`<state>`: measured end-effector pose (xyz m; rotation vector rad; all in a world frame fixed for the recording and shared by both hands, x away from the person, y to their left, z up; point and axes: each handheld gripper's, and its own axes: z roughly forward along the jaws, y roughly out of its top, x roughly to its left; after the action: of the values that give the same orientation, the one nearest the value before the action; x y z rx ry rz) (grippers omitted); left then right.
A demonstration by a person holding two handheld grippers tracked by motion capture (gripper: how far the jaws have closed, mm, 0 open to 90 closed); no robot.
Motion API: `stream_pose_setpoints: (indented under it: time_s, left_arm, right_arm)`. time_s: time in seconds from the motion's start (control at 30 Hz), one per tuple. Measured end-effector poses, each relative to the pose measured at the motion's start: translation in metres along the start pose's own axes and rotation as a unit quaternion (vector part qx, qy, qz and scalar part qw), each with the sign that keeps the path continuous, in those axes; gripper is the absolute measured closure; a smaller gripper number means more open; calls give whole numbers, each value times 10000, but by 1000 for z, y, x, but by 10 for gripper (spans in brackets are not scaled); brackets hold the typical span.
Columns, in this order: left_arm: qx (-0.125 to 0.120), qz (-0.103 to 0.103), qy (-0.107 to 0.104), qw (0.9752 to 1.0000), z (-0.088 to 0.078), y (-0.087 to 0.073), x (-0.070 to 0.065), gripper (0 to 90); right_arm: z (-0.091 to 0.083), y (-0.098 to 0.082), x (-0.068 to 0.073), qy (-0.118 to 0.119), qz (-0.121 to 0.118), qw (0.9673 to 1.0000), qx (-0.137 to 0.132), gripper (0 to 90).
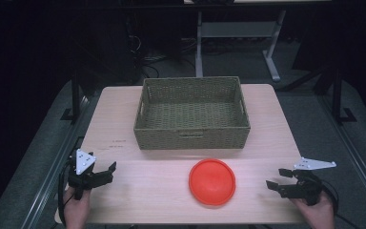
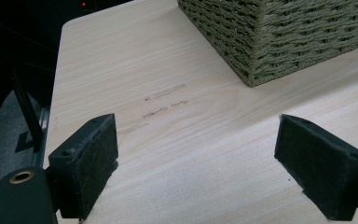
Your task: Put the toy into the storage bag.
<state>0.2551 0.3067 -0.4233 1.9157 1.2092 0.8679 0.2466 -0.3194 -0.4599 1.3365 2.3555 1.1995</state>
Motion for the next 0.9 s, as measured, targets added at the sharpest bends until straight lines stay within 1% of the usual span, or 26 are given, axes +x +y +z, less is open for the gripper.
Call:
stream_pose_setpoints:
  time_s: [0.1,0.13,0.17,0.2,0.27,0.3,0.33,0.4,0.5,0.53,0.6,0.67,0.77,0.8,0.9]
  left_arm:
    - [-5,14,-24,10000,0,0,-1,129]
    - [-32,26,-63,10000,-1,0,-2,128]
    - [-32,26,-63,10000,-1,0,-2,129]
    - [-26,55,-95,9999,-1,0,-2,129]
    - [-50,67,-93,9999,-1,1,-2,128]
    - [-60,54,-96,9999,-1,1,-2,129]
    - [-60,54,-96,9999,-1,1,-2,129]
    - [-57,39,-97,9999,-1,0,-2,129]
    - [-54,28,-84,9999,-2,0,0,129]
    - [-50,33,-97,9999,-2,0,0,129]
    - [-57,47,-104,9999,-1,0,-1,129]
    - [-50,52,-105,9999,0,0,-1,128]
    - [-38,46,-105,9999,1,0,-1,129]
    - [-28,81,-106,9999,1,0,-2,129]
    - [-26,93,-106,9999,1,1,-2,128]
  right_arm:
    - [0,0,1,13,-19,10000,-10,204]
    - [-1,0,2,92,8,10000,-31,205]
    - [-1,0,2,92,8,10000,-31,205]
    - [-2,1,4,130,-38,9999,-70,205]
    - [-1,2,7,165,-36,9998,-65,204]
    - [0,3,8,191,-108,9997,-90,203]
    - [0,3,8,191,-108,9997,-90,203]
    - [2,7,13,220,-145,9996,-51,198]
    - [4,7,16,220,-200,9995,-44,197]
    - [6,8,19,230,-197,9995,7,198]
    - [7,8,20,232,-242,9994,8,198]
    - [8,9,20,244,-214,9995,23,197]
    - [10,10,20,278,-248,9993,11,198]
    - [11,11,22,280,-249,9993,20,199]
    - [12,12,24,295,-252,9992,45,199]
